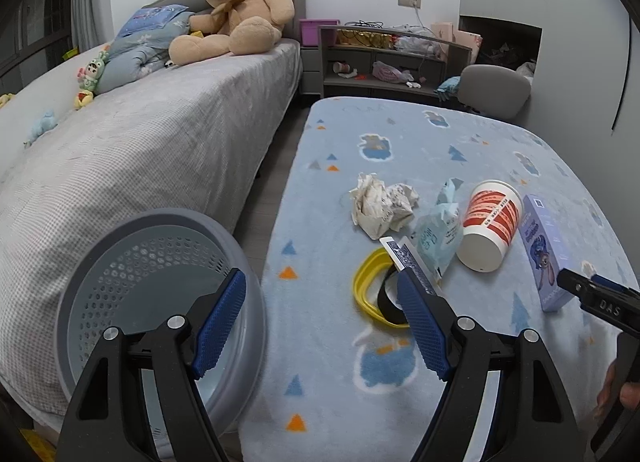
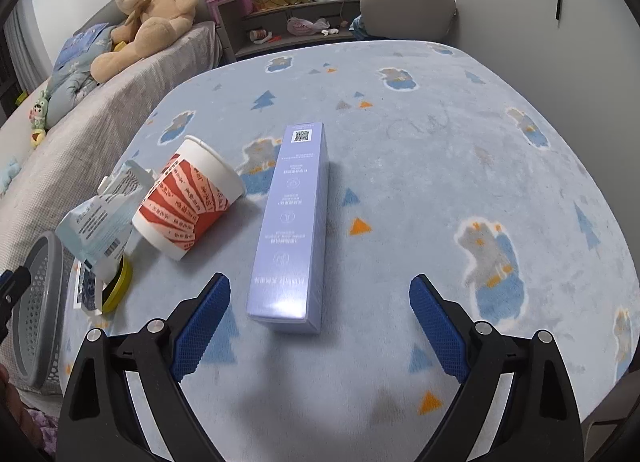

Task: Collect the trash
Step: 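Grasp the lavender box with the right tool and lift it, then grasp the blue playing card with the left tool while right holds lavender box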

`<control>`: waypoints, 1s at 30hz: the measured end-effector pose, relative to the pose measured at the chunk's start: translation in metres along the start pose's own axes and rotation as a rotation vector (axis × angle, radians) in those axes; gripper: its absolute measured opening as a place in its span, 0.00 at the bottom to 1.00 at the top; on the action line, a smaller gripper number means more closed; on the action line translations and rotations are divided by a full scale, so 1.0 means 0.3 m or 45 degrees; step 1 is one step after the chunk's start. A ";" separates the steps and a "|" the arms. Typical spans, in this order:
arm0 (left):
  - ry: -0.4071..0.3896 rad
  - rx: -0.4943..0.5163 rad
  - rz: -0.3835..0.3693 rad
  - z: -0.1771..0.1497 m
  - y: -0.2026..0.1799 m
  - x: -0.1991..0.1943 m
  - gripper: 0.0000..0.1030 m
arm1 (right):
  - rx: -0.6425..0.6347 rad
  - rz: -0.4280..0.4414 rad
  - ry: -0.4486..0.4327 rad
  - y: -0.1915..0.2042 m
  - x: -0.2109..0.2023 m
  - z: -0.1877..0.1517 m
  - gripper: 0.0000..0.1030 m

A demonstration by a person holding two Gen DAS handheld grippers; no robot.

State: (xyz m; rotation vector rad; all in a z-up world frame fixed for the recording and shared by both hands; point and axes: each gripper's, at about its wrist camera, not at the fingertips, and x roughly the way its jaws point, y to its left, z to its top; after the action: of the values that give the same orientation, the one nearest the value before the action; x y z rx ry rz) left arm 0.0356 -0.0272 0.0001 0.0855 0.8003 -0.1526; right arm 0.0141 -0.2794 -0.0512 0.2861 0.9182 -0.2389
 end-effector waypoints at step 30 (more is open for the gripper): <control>0.059 0.035 -0.035 -0.006 -0.054 0.046 0.73 | -0.114 0.045 0.046 0.061 0.104 0.035 0.30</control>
State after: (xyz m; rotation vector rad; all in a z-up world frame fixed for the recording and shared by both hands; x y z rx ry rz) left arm 0.0411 -0.0443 -0.0115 0.1039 0.8458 -0.1883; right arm 0.0460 -0.2682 -0.0678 0.2247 0.9559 -0.1601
